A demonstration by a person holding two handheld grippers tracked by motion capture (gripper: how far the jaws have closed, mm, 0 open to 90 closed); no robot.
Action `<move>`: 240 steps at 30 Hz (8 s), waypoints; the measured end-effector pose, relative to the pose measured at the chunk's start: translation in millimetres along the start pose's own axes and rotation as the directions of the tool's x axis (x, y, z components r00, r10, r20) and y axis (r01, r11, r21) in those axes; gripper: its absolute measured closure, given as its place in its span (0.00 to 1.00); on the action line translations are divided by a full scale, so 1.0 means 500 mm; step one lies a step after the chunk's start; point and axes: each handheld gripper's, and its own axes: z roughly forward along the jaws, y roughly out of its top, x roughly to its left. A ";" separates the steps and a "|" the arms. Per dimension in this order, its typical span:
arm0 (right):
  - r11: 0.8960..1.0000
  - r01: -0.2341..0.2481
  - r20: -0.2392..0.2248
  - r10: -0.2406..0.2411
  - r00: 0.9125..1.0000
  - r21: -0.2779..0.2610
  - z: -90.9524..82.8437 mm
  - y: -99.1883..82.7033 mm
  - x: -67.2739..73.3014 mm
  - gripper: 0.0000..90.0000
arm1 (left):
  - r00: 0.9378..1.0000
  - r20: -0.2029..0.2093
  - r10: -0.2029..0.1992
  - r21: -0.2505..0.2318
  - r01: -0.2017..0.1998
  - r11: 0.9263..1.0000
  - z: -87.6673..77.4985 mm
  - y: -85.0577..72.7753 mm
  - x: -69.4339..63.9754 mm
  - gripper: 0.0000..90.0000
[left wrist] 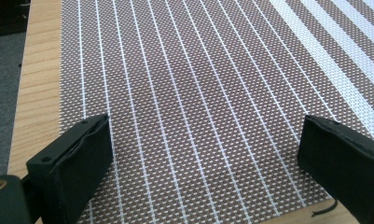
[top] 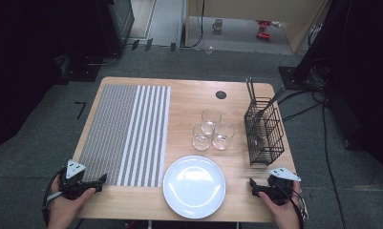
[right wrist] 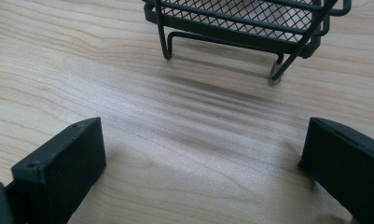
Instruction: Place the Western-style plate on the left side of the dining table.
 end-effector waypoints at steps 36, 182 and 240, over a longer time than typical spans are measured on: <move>0.997 -0.009 -0.042 0.006 0.999 -0.075 -0.041 0.021 0.050 0.00 | 0.999 0.034 -0.024 -0.053 0.026 0.998 -0.024 0.034 -0.043 0.04; 0.973 -0.149 -0.219 0.108 0.970 -0.178 -0.027 0.008 0.272 0.82 | 0.908 0.408 0.095 -0.034 -0.089 0.995 0.021 0.063 -0.384 0.45; 0.967 -0.192 -0.291 0.137 0.947 -0.170 -0.021 -0.018 0.303 0.67 | 0.863 0.501 -0.071 -0.015 0.091 0.996 0.011 0.079 -0.283 0.68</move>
